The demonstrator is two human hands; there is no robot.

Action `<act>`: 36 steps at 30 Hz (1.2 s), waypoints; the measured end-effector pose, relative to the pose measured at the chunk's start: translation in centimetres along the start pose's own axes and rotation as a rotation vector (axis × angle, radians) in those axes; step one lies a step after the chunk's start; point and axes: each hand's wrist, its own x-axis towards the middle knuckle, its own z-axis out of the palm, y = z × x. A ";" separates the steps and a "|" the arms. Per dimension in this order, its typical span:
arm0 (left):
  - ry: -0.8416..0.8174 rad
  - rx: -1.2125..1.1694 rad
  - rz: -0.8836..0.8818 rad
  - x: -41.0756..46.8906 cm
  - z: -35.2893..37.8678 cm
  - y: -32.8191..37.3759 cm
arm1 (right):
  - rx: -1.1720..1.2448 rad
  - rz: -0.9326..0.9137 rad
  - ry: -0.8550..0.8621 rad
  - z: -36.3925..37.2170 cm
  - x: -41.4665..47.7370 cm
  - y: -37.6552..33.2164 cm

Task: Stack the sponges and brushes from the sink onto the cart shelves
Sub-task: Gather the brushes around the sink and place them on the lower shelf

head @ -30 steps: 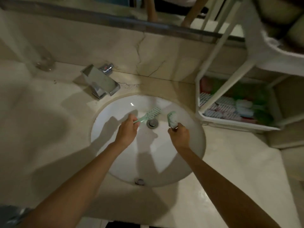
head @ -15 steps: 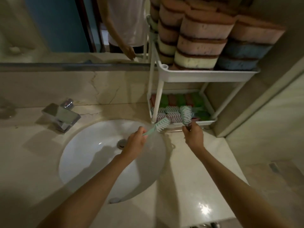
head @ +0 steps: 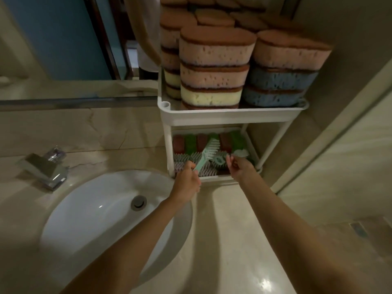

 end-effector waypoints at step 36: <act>-0.070 0.174 -0.063 7.1 5.1 5.0 | -0.773 -0.481 0.220 -4.1 -0.2 -0.2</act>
